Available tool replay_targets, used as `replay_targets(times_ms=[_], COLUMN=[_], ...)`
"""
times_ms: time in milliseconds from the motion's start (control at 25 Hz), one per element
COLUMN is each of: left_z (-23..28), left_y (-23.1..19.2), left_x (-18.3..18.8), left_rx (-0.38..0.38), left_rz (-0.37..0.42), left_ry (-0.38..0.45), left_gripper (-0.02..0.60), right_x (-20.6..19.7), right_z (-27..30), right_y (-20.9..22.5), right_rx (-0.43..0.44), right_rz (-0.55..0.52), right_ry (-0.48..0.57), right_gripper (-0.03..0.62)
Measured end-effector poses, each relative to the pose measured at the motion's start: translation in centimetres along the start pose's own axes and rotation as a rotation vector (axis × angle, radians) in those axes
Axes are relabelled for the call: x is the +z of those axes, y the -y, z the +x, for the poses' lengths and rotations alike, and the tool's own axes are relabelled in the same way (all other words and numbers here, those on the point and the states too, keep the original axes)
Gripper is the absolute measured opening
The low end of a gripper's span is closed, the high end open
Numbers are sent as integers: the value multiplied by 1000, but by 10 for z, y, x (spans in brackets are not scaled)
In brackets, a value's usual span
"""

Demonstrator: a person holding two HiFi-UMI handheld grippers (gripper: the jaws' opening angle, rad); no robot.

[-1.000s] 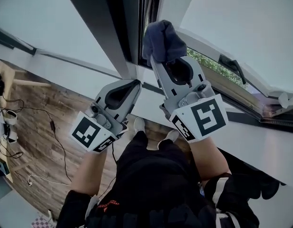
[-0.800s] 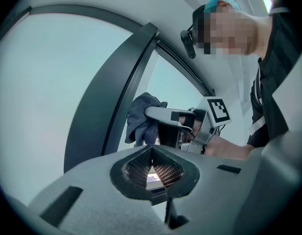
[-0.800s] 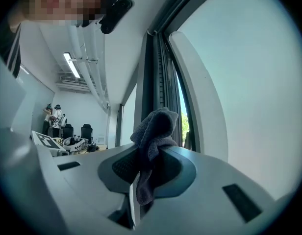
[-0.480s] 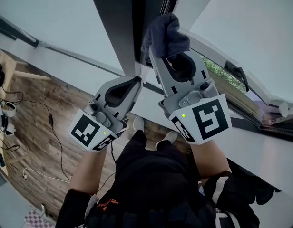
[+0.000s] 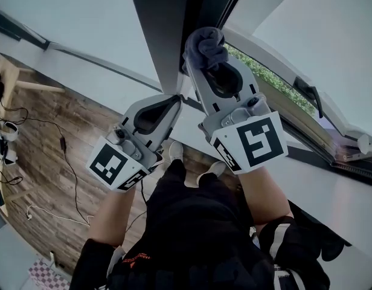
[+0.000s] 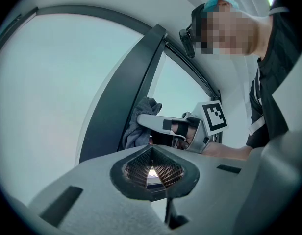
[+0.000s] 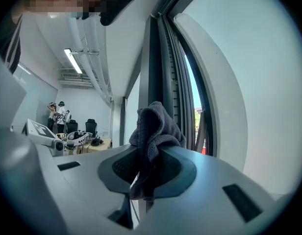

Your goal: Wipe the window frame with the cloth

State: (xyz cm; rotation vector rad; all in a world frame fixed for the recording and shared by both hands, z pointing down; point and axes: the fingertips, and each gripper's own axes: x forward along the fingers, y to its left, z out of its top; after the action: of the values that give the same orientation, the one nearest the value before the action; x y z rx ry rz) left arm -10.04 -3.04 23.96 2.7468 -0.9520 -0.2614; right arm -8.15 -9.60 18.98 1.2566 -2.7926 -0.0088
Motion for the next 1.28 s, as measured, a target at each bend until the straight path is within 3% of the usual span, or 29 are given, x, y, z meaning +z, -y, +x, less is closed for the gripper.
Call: replay_targets(times_ms=[1280], left_z=[-4], left_y=[-16], left_x=[-78], left_rx=[35], left_rz=[-99], left_ry=[-92], left_gripper=[20], right_x=[-147], right_z=[16], right_y=[-3], right_rx=[-5], right_rz=[129], right_ry=[-207], right_gripper=[57])
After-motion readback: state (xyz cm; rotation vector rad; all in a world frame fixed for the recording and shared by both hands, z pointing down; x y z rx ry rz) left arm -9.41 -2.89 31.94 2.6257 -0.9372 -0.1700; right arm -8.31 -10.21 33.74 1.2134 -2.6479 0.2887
